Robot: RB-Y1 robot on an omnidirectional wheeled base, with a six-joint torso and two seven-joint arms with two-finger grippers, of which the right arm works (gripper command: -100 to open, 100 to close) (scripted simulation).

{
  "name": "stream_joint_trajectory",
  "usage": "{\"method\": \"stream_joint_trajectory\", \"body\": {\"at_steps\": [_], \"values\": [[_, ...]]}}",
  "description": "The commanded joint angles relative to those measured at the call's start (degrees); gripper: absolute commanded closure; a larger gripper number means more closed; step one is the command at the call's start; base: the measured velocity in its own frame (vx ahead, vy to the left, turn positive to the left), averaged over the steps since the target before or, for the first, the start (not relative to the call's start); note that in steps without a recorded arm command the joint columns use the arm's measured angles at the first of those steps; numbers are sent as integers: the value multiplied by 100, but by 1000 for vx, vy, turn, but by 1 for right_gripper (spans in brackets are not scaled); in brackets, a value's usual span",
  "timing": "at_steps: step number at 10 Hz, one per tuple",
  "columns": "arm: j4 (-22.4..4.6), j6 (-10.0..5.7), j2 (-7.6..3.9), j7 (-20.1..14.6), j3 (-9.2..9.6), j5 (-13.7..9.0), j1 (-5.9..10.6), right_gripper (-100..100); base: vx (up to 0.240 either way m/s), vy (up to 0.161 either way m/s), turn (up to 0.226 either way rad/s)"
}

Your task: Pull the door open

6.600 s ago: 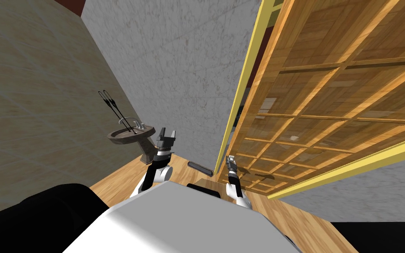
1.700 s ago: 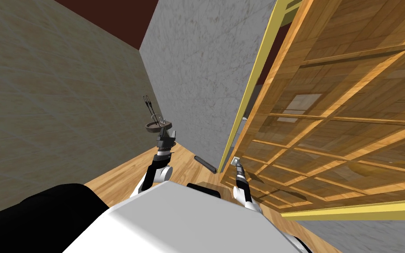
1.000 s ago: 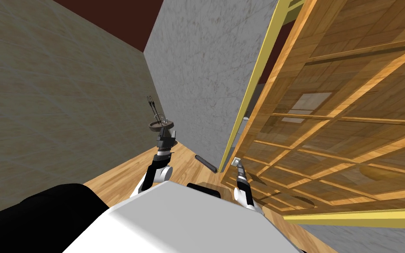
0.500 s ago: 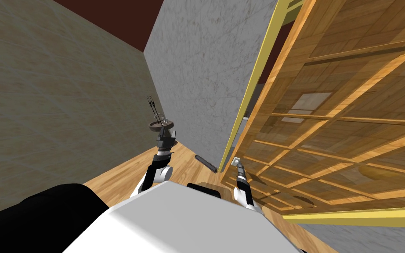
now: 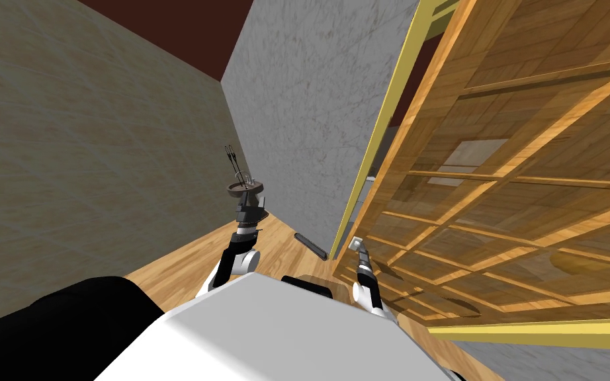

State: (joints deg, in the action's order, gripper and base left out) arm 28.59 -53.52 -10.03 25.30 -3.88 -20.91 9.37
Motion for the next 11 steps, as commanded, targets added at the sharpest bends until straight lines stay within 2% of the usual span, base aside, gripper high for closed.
{"method": "stream_joint_trajectory", "body": {"at_steps": [1,4,5,6,7,9,11], "values": [[-13,-3,96,-253,103,9,5,100,-16,-5,89],[6,1,61,-667,117,-62,-26,100,-31,-20,59],[6,1,61,-673,117,-62,-26,100,-23,-14,46],[16,3,42,-878,124,-99,-42,100,-28,-7,56],[16,3,42,-904,124,-99,-42,100,-23,-4,21],[36,7,6,-1268,138,-174,-75,100,-27,-17,91],[-12,7,6,-1365,138,-174,-75,100,-24,-11,1]]}}
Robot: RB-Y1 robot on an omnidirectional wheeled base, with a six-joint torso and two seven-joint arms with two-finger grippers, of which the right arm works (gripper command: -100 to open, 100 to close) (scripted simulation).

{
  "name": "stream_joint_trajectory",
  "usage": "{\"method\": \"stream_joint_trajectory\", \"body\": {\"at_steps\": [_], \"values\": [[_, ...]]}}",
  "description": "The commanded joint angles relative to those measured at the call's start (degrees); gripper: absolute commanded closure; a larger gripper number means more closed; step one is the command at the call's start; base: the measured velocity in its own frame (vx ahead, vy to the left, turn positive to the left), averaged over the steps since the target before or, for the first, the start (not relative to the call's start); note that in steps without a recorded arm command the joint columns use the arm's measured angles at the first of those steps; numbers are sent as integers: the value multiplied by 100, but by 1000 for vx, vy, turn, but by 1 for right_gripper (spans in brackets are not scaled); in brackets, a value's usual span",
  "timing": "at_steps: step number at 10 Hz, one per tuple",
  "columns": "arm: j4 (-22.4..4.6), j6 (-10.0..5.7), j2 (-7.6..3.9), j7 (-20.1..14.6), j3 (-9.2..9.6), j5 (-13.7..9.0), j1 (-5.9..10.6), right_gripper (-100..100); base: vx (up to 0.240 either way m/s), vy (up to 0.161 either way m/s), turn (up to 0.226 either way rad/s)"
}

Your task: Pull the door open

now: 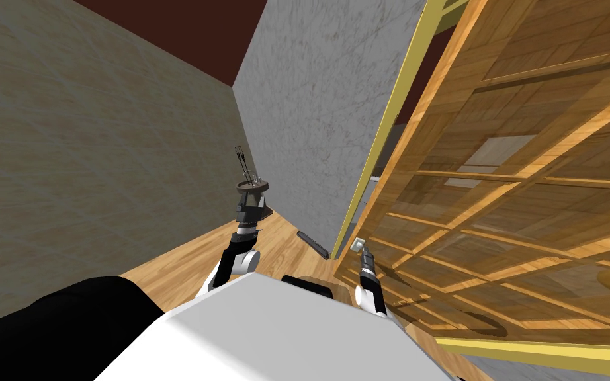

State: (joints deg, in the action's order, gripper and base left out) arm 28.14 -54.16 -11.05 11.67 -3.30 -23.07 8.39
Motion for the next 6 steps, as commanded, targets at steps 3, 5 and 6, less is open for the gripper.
{"method": "stream_joint_trajectory", "body": {"at_steps": [3,5,6], "values": [[100,76,71,-460,94,-34,-9,100,-23,-7,43],[100,76,71,-463,94,-34,-9,100,-16,-9,30],[110,78,53,-695,101,-71,-26,100,-21,-7,61]]}}
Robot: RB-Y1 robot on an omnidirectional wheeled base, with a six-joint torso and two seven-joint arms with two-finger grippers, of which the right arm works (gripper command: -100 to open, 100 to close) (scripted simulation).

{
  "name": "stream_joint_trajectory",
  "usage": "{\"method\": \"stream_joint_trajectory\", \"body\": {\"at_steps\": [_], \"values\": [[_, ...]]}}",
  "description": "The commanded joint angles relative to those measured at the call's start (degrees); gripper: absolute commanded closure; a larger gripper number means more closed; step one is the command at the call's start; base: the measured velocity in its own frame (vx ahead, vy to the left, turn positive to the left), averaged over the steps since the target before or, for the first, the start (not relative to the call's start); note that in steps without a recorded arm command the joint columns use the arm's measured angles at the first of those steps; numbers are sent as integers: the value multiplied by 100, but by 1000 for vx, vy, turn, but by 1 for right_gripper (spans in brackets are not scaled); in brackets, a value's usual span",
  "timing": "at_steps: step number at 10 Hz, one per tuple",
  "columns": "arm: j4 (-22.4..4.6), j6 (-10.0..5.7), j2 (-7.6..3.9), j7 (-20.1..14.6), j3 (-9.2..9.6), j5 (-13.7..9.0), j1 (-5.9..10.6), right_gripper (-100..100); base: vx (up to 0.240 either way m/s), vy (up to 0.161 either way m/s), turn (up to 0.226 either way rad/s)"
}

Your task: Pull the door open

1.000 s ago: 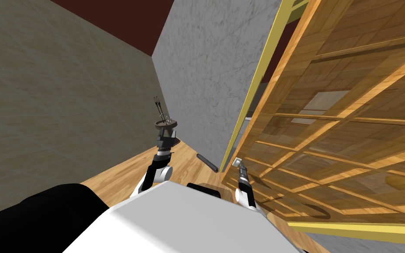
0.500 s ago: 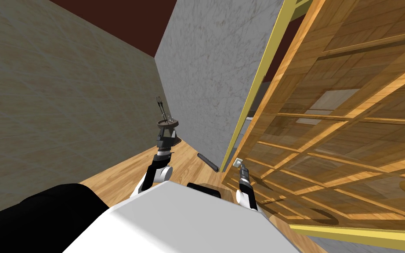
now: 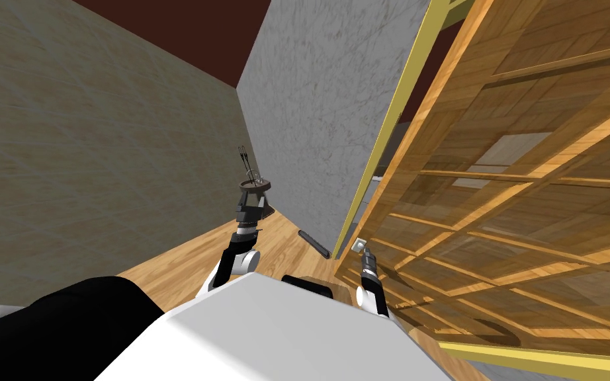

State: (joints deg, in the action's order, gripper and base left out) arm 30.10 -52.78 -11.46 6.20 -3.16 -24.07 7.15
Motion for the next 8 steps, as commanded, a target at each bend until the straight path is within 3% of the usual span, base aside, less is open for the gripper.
{"method": "stream_joint_trajectory", "body": {"at_steps": [1,7,8], "values": [[-76,-57,75,-286,95,-10,82,100,-38,-18,86],[-45,-50,20,-1097,117,-126,32,100,-25,-11,46],[-202,-122,-52,-1197,75,-195,36,-100,-29,-27,24]]}}
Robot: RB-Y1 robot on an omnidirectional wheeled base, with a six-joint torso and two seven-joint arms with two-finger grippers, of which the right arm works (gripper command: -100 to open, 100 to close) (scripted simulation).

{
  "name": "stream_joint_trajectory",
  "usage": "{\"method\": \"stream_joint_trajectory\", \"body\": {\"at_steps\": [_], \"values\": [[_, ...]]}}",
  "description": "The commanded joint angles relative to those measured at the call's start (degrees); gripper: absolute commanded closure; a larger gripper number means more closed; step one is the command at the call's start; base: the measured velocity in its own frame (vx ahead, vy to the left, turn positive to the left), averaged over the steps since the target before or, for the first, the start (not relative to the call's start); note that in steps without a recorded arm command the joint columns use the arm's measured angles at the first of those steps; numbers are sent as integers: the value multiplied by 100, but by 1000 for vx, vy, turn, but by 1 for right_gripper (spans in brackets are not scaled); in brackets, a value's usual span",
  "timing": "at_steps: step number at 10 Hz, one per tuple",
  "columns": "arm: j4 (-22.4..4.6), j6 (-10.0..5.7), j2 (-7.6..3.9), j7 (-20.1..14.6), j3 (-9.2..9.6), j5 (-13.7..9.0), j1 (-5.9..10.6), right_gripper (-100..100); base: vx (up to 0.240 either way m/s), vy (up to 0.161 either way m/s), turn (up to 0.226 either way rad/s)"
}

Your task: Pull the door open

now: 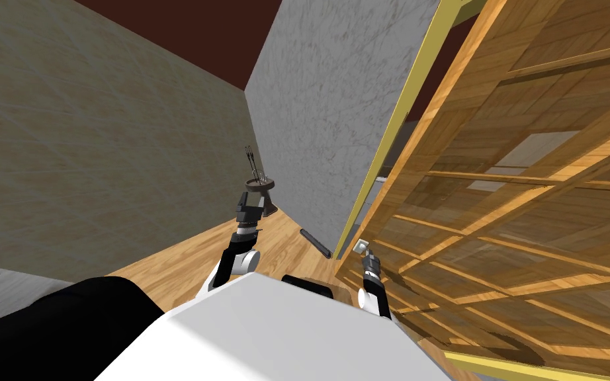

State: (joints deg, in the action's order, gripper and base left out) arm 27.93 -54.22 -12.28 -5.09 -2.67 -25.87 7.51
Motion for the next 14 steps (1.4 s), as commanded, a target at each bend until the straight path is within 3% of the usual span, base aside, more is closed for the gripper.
{"method": "stream_joint_trajectory", "body": {"at_steps": [1,14], "values": [[30,23,35,-190,37,-48,-3,-100,-34,-13,49],[298,57,129,-2117,269,-685,-72,-100,-47,-4,56]]}}
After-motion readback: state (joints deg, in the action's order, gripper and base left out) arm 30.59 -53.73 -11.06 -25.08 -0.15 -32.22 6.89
